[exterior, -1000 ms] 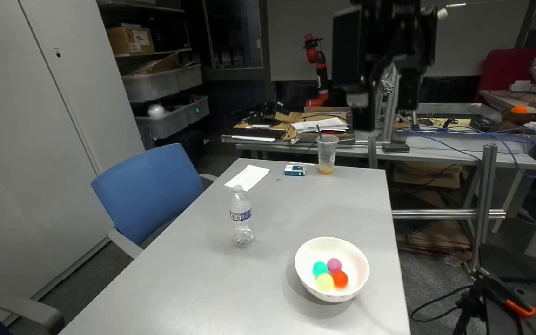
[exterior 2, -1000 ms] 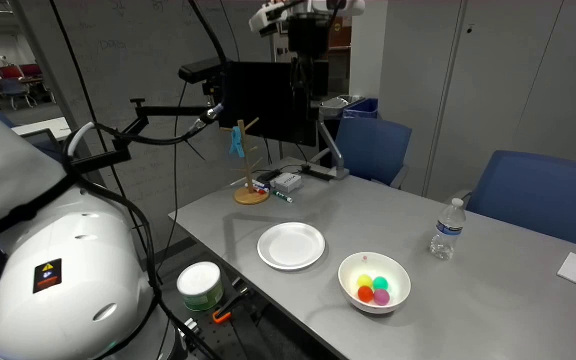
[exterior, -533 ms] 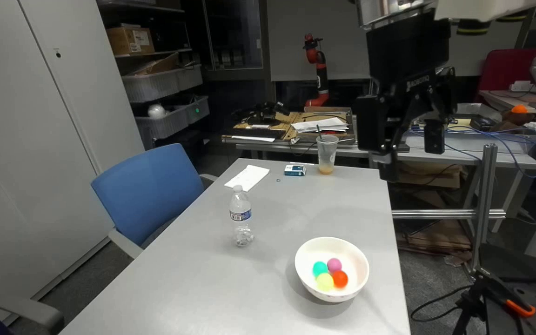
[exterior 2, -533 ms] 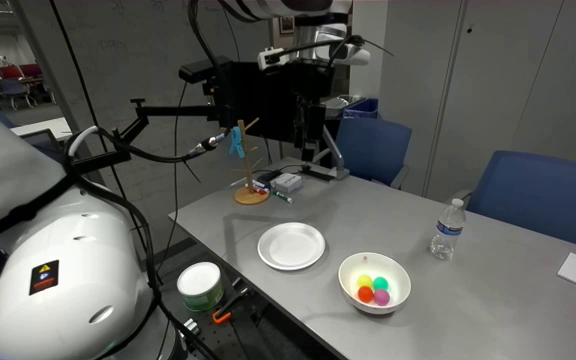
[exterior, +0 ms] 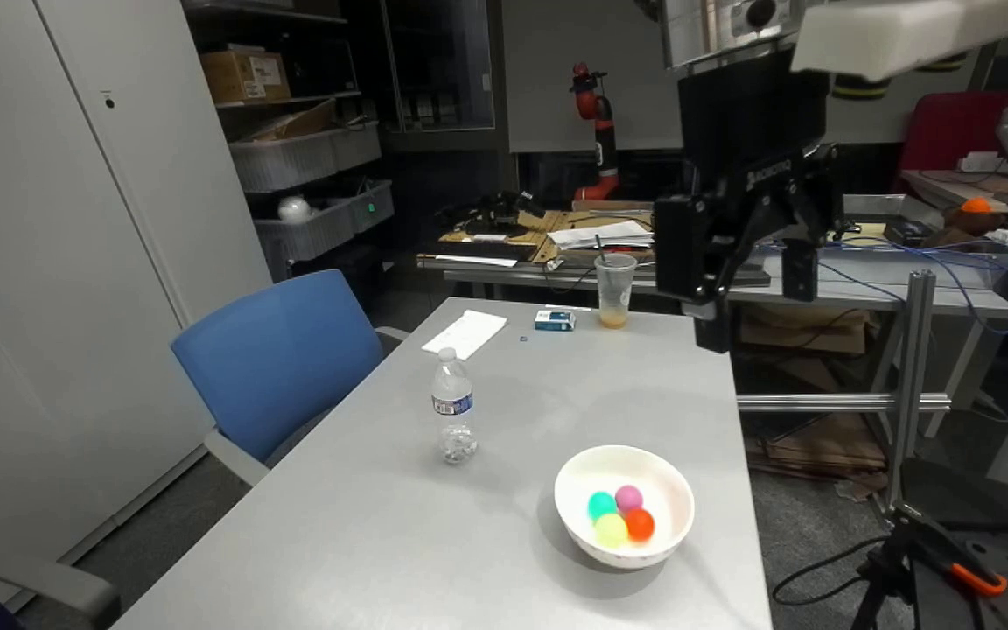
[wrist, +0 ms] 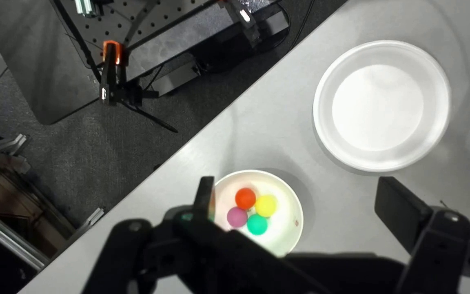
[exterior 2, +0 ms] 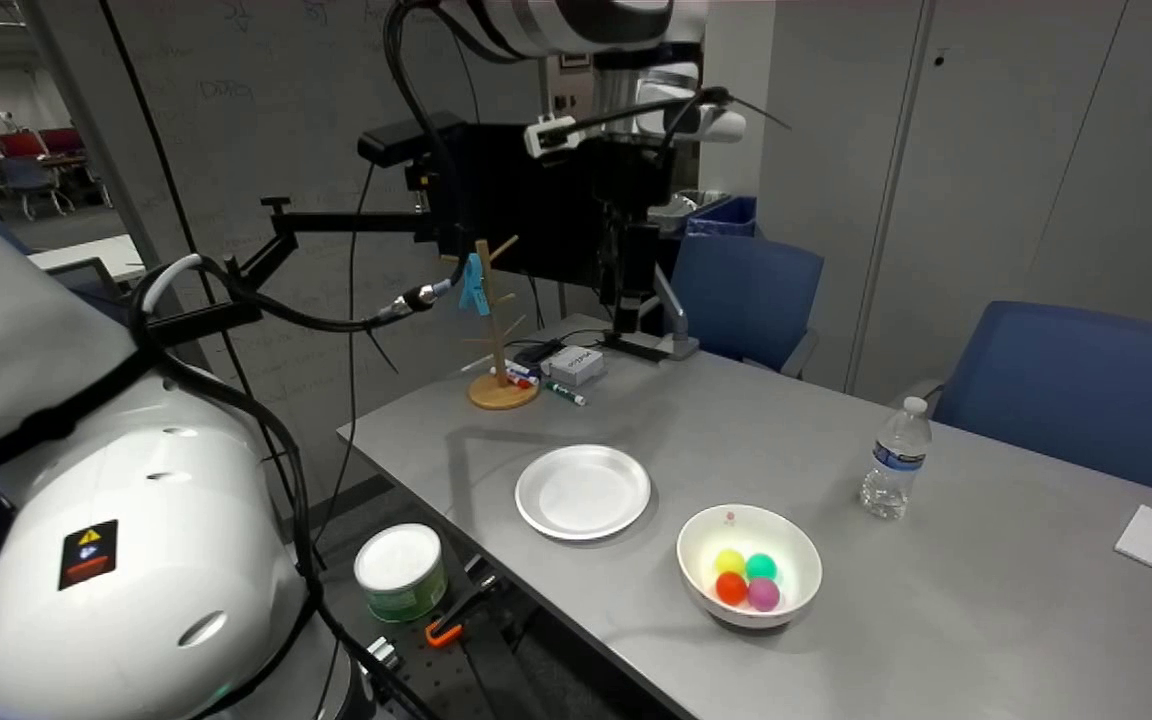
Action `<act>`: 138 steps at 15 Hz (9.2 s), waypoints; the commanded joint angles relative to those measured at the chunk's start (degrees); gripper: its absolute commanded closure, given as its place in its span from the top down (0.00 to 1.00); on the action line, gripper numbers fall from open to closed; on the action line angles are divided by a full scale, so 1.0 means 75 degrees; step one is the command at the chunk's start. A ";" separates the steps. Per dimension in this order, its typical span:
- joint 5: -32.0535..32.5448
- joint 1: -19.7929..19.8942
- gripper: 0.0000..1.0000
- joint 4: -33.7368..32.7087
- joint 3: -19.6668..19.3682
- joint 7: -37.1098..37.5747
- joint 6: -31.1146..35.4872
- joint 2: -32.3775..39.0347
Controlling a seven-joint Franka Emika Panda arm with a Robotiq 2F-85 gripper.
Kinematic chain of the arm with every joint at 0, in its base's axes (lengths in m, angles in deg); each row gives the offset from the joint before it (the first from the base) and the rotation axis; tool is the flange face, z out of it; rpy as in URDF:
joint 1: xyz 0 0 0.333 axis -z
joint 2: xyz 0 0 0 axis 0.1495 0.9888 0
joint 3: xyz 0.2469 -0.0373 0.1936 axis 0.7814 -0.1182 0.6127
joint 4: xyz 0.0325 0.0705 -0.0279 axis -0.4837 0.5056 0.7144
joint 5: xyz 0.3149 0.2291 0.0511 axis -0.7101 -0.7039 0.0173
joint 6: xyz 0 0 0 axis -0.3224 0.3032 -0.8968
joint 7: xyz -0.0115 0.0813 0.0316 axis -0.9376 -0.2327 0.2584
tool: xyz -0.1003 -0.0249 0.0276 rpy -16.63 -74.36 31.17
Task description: Pick up the objects from the white bowl and place them on the white plate
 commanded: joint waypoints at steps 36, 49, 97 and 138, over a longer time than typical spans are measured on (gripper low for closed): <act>0.0741 0.0068 1.00 -0.0198 -0.1276 -0.1731 0.3556 0.4511; 0.0963 -0.0192 1.00 -0.0526 -0.1618 -0.2325 0.6177 0.6044; 0.0747 -0.0473 0.96 -0.1157 -0.2044 -0.2351 0.6913 0.7360; 0.0790 -0.0447 0.94 -0.1151 -0.2287 -0.2611 0.6999 0.7528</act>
